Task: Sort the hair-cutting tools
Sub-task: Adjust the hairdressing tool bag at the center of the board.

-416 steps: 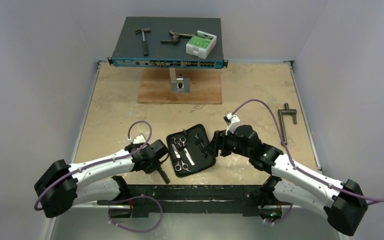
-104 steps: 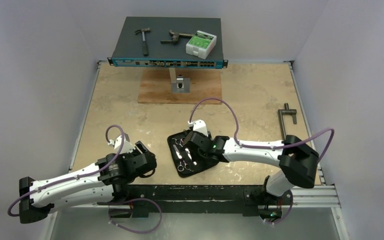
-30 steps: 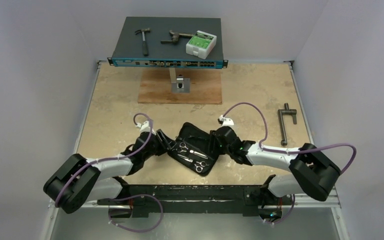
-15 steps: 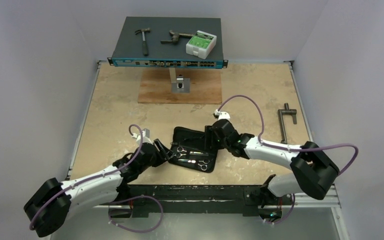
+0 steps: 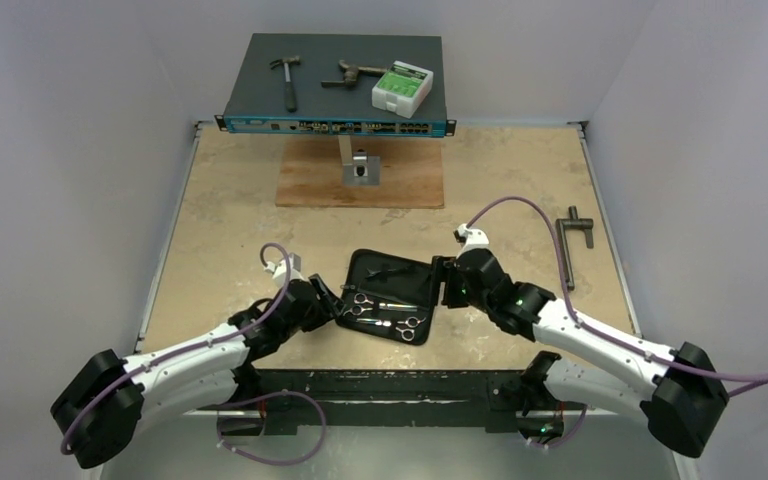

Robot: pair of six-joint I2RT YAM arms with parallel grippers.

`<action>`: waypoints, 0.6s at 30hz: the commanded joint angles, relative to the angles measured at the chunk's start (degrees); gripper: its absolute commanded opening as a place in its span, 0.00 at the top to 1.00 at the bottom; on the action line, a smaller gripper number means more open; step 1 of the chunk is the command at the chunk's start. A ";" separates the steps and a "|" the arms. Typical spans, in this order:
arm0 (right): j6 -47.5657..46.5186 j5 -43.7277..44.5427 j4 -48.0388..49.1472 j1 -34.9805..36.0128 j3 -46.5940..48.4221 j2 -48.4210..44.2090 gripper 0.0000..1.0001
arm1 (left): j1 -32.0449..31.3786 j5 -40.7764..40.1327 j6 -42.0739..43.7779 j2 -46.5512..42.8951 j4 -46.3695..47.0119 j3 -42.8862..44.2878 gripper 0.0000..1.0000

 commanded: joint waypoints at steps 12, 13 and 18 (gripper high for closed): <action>12.36 -1.06 20.17 0.02 -15.48 2.66 0.65 | -0.32 7.13 2.23 6.79 9.21 -4.41 0.48; 12.19 -0.52 20.49 0.02 -14.84 3.64 0.66 | -0.40 7.61 2.21 6.47 9.91 -5.01 0.49; 10.48 1.88 20.80 -0.12 -11.07 10.34 0.72 | -1.44 9.14 2.76 3.87 10.97 -7.44 0.52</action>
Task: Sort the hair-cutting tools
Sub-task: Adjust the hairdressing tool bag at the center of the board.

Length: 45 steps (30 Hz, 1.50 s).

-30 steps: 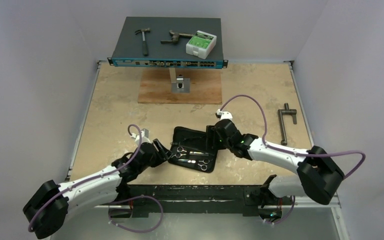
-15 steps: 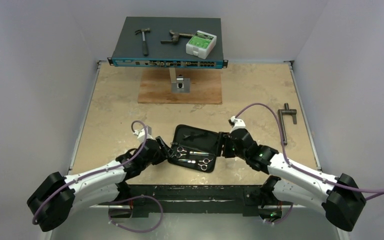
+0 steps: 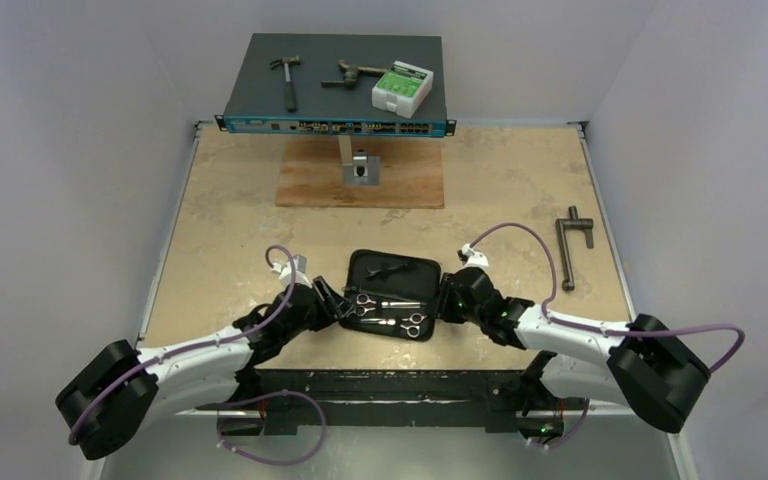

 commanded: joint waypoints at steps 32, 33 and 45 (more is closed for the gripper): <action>-9.04 2.68 -14.97 -9.90 14.54 -5.27 0.37 | -12.14 -17.27 7.20 -18.83 -40.16 15.50 0.31; -7.72 1.70 -15.73 -9.89 13.26 -6.73 0.37 | -9.01 -15.77 9.19 -18.28 -40.21 17.26 0.31; 0.56 -5.03 -15.50 -9.77 0.58 -16.90 0.35 | 7.10 -3.83 20.47 14.19 -25.64 33.54 0.31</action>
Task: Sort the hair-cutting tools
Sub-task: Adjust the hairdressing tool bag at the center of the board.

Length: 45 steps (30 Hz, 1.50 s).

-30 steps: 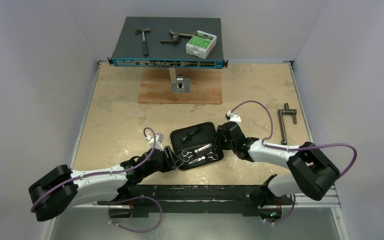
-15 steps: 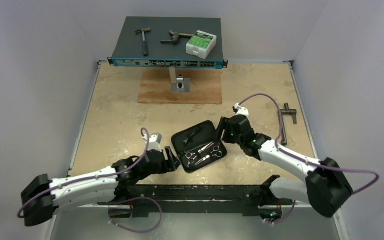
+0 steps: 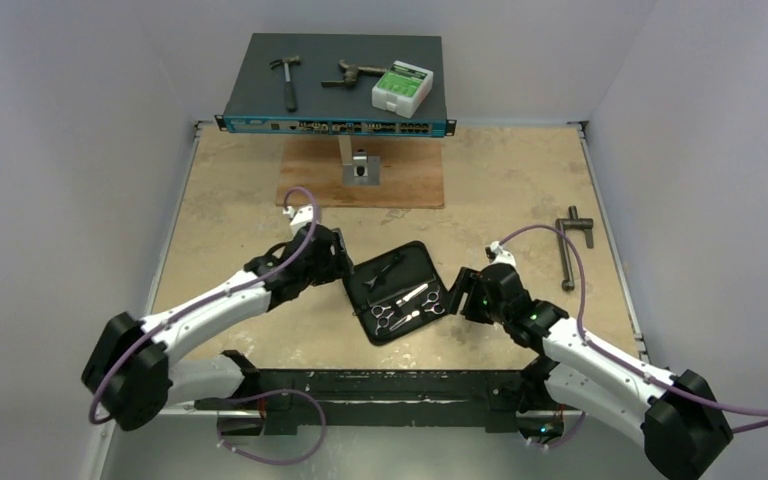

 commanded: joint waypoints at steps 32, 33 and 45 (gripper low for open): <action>1.81 -0.80 17.97 -0.38 4.51 25.36 0.42 | -7.60 6.13 -6.93 -4.23 23.07 -25.93 0.51; 1.54 -0.54 17.92 -0.42 5.30 26.09 0.42 | -8.59 5.35 -7.77 -5.53 21.94 -26.46 0.51; -3.08 2.17 14.50 -1.33 11.59 29.65 0.41 | -9.86 -7.21 -12.78 -33.29 -9.08 -24.30 0.41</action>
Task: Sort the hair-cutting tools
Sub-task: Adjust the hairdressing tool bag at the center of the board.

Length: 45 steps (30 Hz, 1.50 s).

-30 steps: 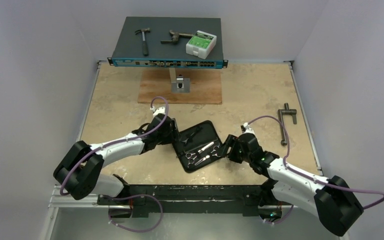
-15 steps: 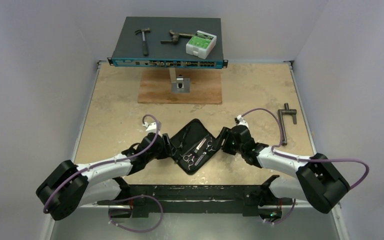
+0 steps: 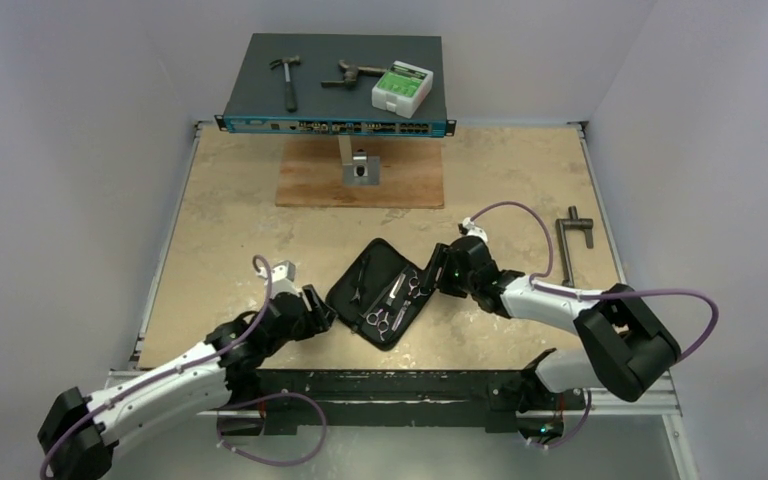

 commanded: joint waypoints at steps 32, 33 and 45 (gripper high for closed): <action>1.56 -8.54 5.83 -1.13 -3.73 0.68 0.45 | 14.50 12.99 4.90 15.20 19.18 -0.26 0.48; 1.26 -8.58 5.83 -1.20 -3.01 1.48 0.45 | 14.30 13.30 4.34 14.02 19.39 -1.52 0.48; -2.46 -3.78 -1.47 -1.39 5.29 4.94 0.45 | 4.27 8.18 -2.22 4.31 14.77 -7.18 0.49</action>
